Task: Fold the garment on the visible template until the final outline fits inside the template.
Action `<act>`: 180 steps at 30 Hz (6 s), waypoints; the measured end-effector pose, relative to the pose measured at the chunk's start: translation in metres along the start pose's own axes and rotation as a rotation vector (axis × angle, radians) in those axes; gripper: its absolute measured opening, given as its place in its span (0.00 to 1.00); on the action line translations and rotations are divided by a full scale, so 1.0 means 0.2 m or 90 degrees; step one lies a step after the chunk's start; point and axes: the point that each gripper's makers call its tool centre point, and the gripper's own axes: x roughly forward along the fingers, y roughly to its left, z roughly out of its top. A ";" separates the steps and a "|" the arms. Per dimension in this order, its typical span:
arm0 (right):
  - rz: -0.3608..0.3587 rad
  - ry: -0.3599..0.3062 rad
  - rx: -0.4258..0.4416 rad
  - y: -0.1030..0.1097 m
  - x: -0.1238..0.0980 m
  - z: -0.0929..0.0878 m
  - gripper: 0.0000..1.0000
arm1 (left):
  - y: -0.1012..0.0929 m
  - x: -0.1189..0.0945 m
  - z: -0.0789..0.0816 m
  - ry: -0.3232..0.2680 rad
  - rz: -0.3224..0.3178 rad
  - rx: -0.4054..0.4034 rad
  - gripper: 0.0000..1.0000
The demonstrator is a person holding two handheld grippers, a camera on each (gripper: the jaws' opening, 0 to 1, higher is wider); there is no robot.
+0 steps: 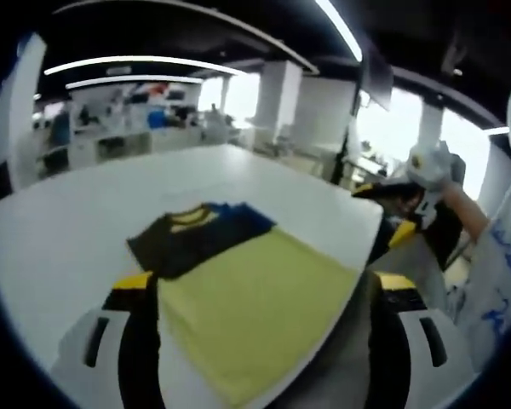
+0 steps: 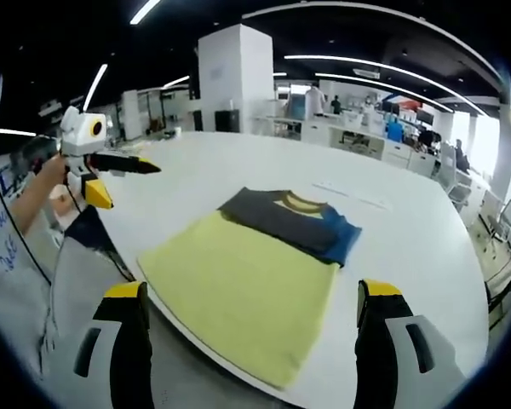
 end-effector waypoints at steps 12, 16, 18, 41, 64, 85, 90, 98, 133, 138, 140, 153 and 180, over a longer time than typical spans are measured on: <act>-0.005 0.028 0.013 -0.01 0.01 -0.09 1.00 | 0.01 -0.01 -0.11 0.014 0.021 -0.052 1.00; -0.004 0.035 0.014 -0.01 0.01 -0.10 1.00 | 0.02 -0.02 -0.14 0.018 0.029 -0.066 1.00; -0.001 0.035 0.017 -0.01 0.02 -0.11 1.00 | 0.02 -0.02 -0.15 0.018 0.033 -0.072 1.00; -0.009 0.056 0.050 -0.04 0.02 -0.21 1.00 | 0.05 -0.04 -0.33 0.076 0.065 -0.102 0.99; 0.002 0.108 0.088 -0.04 0.05 -0.37 0.99 | 0.06 -0.02 -0.48 0.125 0.062 -0.162 0.84; -0.003 0.164 0.102 -0.05 0.07 -0.49 0.86 | 0.08 -0.03 -0.61 0.179 0.079 -0.209 0.64; -0.007 0.174 0.102 -0.07 0.08 -0.50 0.81 | 0.09 -0.04 -0.64 0.184 0.087 -0.226 0.63; -0.013 0.203 0.083 -0.08 0.09 -0.54 0.76 | 0.13 -0.04 -0.67 0.187 0.104 -0.239 0.59; -0.028 0.283 0.070 -0.14 0.09 -0.68 0.54 | 0.19 -0.03 -0.86 0.233 0.129 -0.369 0.33; -0.025 0.296 0.071 -0.14 0.09 -0.70 0.52 | 0.19 -0.04 -0.87 0.243 0.134 -0.364 0.31; -0.025 0.293 0.077 -0.15 0.10 -0.70 0.51 | 0.19 -0.04 -0.87 0.246 0.134 -0.367 0.30; -0.029 0.304 0.083 -0.16 0.12 -0.73 0.48 | 0.20 -0.04 -0.90 0.268 0.145 -0.354 0.23; -0.058 0.369 0.119 -0.21 0.15 -0.85 0.26 | 0.21 -0.04 -0.92 0.299 0.152 -0.309 0.13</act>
